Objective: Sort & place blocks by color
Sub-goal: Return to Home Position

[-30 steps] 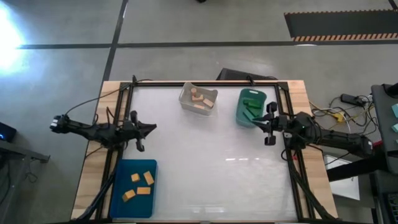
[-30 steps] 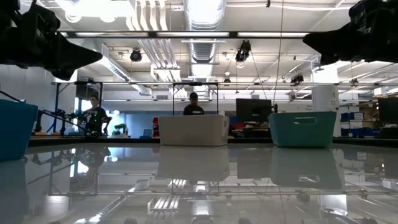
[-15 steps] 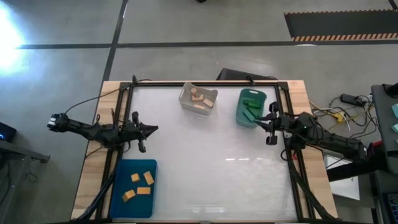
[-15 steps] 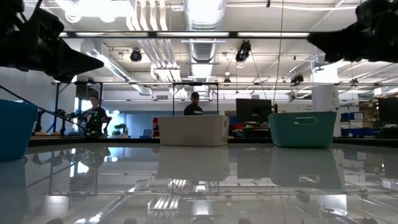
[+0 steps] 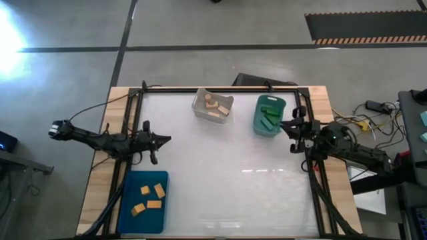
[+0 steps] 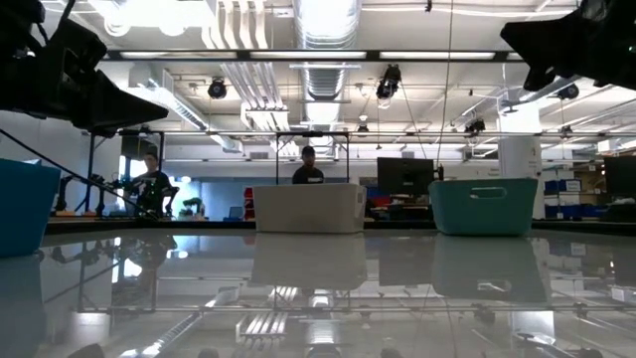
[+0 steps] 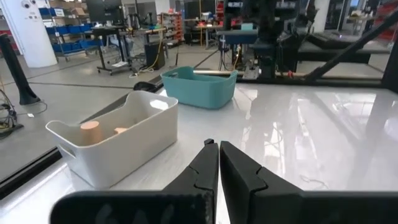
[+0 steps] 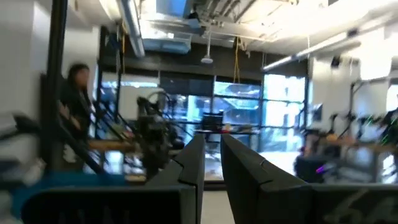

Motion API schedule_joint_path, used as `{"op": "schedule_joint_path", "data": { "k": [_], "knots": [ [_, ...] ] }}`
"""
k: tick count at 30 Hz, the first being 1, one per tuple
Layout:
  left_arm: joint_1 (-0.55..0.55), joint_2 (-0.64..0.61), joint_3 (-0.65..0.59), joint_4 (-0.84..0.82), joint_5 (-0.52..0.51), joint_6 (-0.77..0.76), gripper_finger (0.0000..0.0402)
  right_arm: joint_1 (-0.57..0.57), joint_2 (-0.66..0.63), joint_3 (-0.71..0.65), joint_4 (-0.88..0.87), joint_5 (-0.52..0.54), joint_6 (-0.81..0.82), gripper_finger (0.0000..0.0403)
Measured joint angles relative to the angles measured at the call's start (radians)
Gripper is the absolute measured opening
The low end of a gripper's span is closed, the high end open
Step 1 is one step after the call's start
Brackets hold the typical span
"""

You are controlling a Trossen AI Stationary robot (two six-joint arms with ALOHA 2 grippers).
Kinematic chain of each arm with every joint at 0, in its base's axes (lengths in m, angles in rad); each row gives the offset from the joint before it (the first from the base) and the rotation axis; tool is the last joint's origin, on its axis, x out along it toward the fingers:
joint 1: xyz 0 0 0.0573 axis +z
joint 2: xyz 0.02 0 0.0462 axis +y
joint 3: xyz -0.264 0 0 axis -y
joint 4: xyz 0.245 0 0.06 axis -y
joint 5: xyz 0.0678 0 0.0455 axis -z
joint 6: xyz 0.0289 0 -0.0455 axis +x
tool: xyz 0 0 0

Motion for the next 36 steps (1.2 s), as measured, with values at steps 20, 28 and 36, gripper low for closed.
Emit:
{"op": "schedule_joint_path", "data": {
  "k": [20,28,36],
  "knots": [
    [0.000,0.081,0.000,0.001,0.000,0.000,0.0000,0.147,-0.005,-0.002,-0.271,0.077,0.017,0.0043],
    [0.000,0.109,0.000,0.001,0.001,0.000,0.0000,0.177,-0.005,-0.003,-0.262,0.157,-0.162,0.0043],
    [0.000,0.137,0.000,0.005,0.001,0.000,0.0000,0.173,-0.005,-0.003,-0.349,0.159,-0.231,0.0043]
  ]
}}
